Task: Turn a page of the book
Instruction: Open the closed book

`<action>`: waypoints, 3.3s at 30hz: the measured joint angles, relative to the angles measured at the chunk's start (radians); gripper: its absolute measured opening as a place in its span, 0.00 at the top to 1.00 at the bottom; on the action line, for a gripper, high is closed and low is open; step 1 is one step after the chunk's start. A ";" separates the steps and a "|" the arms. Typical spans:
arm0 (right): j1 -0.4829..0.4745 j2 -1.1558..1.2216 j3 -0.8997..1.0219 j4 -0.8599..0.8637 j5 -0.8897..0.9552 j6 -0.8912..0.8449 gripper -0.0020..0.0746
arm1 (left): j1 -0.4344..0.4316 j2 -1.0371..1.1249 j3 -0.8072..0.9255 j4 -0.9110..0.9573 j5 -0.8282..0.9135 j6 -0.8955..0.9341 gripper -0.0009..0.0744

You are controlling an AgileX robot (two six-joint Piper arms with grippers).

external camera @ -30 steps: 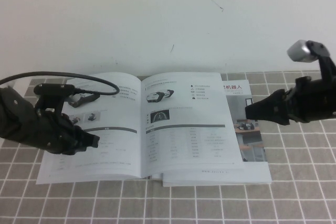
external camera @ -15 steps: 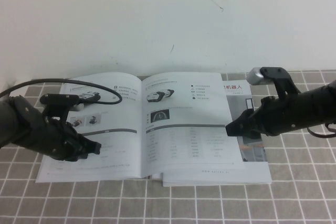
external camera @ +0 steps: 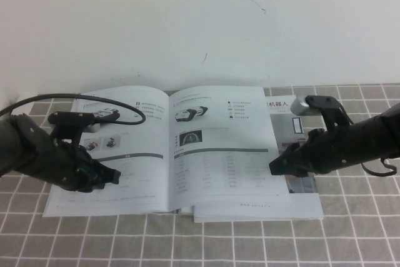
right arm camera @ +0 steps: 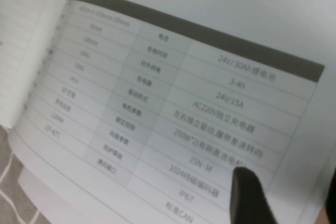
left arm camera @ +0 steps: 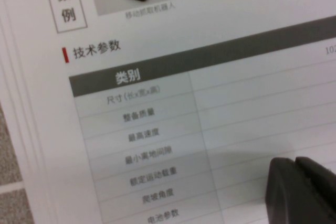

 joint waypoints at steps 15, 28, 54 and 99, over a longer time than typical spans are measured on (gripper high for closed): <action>0.000 0.002 -0.001 0.092 0.041 -0.046 0.55 | 0.000 0.003 0.000 -0.064 0.008 0.046 0.99; 0.000 0.002 -0.001 0.069 -0.007 -0.032 0.55 | 0.000 0.004 0.000 -0.071 0.009 0.055 0.99; -0.001 -0.013 -0.009 0.104 0.030 -0.037 0.55 | 0.000 0.005 0.000 -0.073 0.009 0.059 0.99; -0.001 0.017 -0.009 0.096 0.045 -0.035 0.55 | 0.000 0.007 -0.001 -0.076 0.020 0.072 0.99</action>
